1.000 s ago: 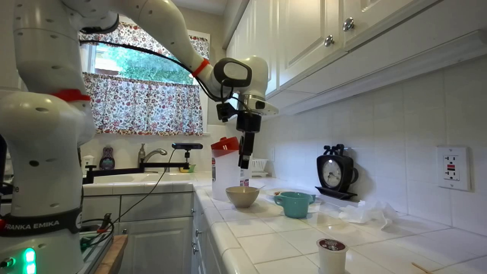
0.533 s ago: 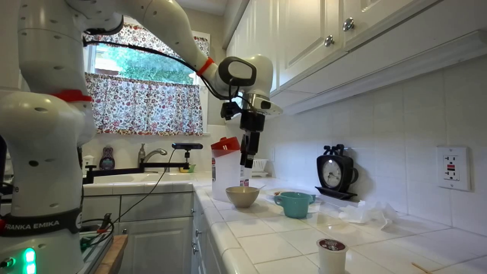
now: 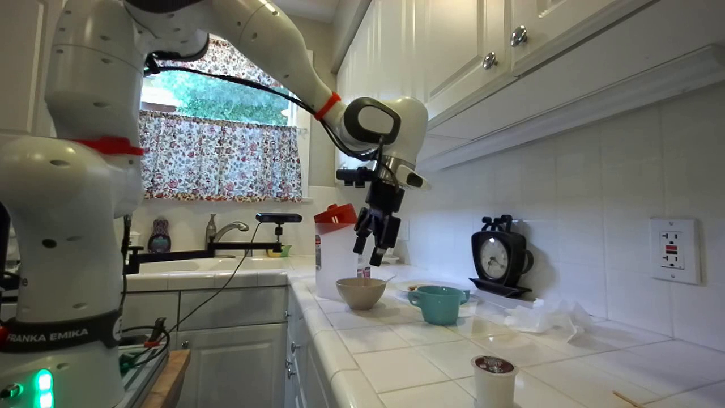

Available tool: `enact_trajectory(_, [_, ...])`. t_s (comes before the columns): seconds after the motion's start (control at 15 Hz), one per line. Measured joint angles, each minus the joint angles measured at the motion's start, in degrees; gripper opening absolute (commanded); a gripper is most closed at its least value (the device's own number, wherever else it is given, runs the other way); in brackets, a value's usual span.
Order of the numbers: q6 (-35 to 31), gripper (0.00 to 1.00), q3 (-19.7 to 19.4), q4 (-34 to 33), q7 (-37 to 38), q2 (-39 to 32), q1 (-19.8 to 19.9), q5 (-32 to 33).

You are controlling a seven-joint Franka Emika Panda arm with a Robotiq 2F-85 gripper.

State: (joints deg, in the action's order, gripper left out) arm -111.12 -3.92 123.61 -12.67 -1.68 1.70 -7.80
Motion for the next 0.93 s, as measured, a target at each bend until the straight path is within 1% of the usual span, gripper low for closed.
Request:
enact_trajectory(0.33, [8.84, 1.0, -0.1, -6.93, -9.73, -5.86, 2.19, -0.61])
enact_trajectory(0.53, [10.01, 1.0, -0.1, -9.35, -10.05, -7.94, 3.04, -0.61])
enact_trajectory(0.93, [10.44, 1.0, -0.04, -9.61, -9.99, -8.06, 3.1, -0.6])
